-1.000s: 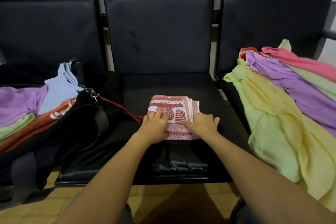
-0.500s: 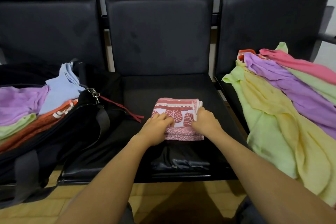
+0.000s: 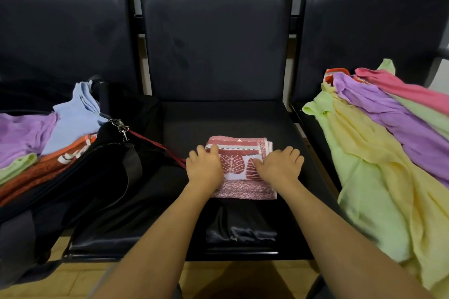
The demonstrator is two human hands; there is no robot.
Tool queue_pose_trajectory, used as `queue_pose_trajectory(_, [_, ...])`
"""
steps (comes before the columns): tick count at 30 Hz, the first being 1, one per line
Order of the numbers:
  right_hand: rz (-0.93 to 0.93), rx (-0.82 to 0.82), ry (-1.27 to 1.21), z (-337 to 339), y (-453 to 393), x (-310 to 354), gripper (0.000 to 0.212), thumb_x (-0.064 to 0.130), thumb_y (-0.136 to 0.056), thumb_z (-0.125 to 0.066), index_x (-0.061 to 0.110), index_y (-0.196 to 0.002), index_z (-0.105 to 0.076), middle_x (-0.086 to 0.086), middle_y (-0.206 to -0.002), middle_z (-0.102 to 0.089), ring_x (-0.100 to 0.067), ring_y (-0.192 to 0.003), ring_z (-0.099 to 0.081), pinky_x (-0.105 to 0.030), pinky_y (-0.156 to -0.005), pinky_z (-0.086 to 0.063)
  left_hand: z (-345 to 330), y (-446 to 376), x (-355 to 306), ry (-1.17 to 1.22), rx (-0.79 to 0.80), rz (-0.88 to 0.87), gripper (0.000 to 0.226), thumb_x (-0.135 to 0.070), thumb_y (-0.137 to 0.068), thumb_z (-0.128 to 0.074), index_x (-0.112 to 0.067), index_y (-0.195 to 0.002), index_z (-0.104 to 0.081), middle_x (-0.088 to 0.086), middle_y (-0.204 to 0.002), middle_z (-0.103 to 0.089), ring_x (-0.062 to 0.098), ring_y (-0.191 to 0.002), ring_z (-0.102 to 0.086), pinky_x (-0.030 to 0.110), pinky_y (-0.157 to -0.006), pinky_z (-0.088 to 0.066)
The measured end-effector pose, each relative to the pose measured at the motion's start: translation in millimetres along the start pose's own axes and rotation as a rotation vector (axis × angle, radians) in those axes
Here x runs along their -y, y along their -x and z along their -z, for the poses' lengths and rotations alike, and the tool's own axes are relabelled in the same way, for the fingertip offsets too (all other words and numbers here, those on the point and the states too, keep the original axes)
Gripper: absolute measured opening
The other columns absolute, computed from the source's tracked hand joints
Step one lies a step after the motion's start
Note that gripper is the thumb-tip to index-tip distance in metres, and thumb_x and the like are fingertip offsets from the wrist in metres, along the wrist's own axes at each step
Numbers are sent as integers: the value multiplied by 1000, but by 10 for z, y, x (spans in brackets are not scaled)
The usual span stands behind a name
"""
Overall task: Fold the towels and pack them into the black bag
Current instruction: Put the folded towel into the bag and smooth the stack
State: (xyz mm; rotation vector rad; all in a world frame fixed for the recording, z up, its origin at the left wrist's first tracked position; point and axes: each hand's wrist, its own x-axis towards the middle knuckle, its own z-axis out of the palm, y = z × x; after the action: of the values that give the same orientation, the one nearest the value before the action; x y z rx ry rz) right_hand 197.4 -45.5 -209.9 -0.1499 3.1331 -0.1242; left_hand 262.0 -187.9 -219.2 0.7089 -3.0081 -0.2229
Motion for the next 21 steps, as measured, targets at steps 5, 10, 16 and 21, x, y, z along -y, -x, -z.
queue_pose_trajectory(5, [-13,113,-110,-135,-55,141,53,54,-91,-49,10,-122,-53,-15,-134,-39,-30,-123,-35,-38,-103,-26,-156,-57,-6,1,145,55,50,-29,-99,-36,-26,-145,-17,22,-134,-36,37,-121,-41,42,-101,-31])
queue_pose_trajectory(10, [86,96,-420,-17,33,231,39,33,-96,-50,6,-123,-39,-13,-123,-54,-29,-109,-53,-37,-87,-43,-99,-19,22,101,41,3,50,-20,-97,-43,-22,-143,-25,18,-126,-37,33,-105,-52,39,-85,-44])
queue_pose_trajectory(16, [243,-70,-541,390,230,404,32,33,-96,-49,11,-116,-37,-7,-108,-59,-19,-80,-55,-33,-67,-46,280,73,189,64,-121,35,46,-19,-98,-41,-20,-142,-28,16,-125,-36,31,-102,-52,34,-70,-39])
queue_pose_trajectory(21, [379,-166,-639,788,437,785,30,35,-96,-47,13,-115,-38,-5,-104,-60,-21,-85,-61,-43,-76,-53,806,102,536,6,-245,43,44,-16,-97,-42,-17,-140,-32,17,-126,-36,34,-104,-52,36,-70,-37])
